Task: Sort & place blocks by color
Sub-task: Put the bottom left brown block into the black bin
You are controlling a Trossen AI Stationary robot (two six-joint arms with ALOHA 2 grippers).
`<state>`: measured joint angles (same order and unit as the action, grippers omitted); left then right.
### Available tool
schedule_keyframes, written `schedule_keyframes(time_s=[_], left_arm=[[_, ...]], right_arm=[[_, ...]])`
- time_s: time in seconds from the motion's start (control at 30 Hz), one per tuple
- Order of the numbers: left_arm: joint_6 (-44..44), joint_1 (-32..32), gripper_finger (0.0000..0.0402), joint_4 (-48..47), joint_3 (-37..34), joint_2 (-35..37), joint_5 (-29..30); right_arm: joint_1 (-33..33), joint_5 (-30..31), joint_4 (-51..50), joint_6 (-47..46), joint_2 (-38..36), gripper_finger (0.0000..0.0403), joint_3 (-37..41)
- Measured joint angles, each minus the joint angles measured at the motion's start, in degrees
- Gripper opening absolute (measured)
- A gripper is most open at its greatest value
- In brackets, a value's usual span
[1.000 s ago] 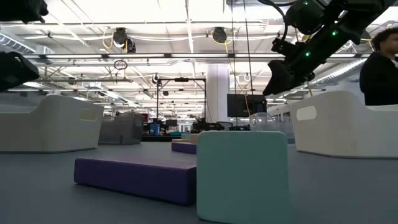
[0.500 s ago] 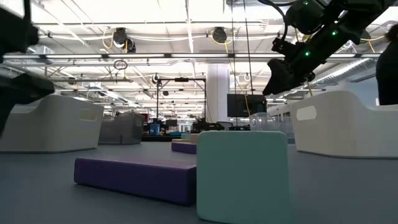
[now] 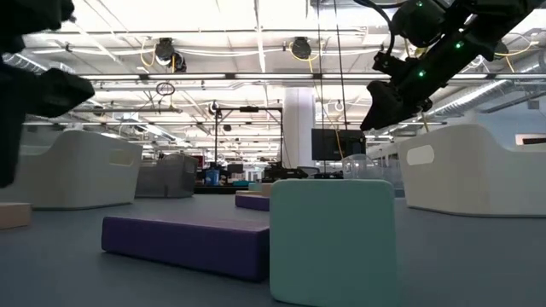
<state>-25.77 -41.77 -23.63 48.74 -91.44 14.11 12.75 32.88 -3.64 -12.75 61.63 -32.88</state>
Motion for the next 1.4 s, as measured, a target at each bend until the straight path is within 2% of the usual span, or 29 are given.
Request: schedule_keyframes(time_s=[0.1,0.17,0.27,0.4,0.6,0.8,0.9,1.03,1.2,1.4], left_arm=[[0.2,1.9,0.0017,0.5,3.3,0.0,1.9],[-0.3,3.0,0.0012,0.4,5.2,0.0,1.9],[-0.6,3.5,0.0023,0.5,6.7,0.1,1.0],[-6.4,3.2,0.0039,-2.5,5.6,0.0,-1.8],[-13.5,3.2,0.0087,-6.8,5.3,0.0,-2.8],[-13.6,3.1,0.0146,-6.8,5.3,-1.4,-3.2],[-13.5,2.6,0.0175,-6.5,5.3,-4.1,-6.6],[-10.0,1.7,0.0206,-6.9,5.6,-7.6,-6.9],[-7.6,1.4,0.0222,-7.6,5.7,-8.7,-4.2],[-7.7,1.5,0.0223,-8.5,5.0,-5.2,-3.4]], right_arm=[[0.0,0.0,0.0,0.0,0.0,0.0240,0.0],[0.0,0.0,0.0,0.3,0.0,0.0240,0.0],[0.0,0.0,0.0,0.4,0.0,0.0240,0.0],[0.0,0.0,0.0,0.4,0.0,0.0240,0.0],[0.0,0.0,0.0,0.4,0.0,0.0240,0.0],[0.0,-0.1,0.0,0.4,0.0,0.0240,0.0],[0.0,-0.1,0.0,0.4,0.0,0.0240,0.0],[0.0,-0.1,0.0,0.4,0.0,0.0240,0.0],[0.0,-0.1,0.0,0.4,0.0,0.0240,0.0],[0.0,-0.1,0.0,0.4,0.0,0.0240,0.0]])
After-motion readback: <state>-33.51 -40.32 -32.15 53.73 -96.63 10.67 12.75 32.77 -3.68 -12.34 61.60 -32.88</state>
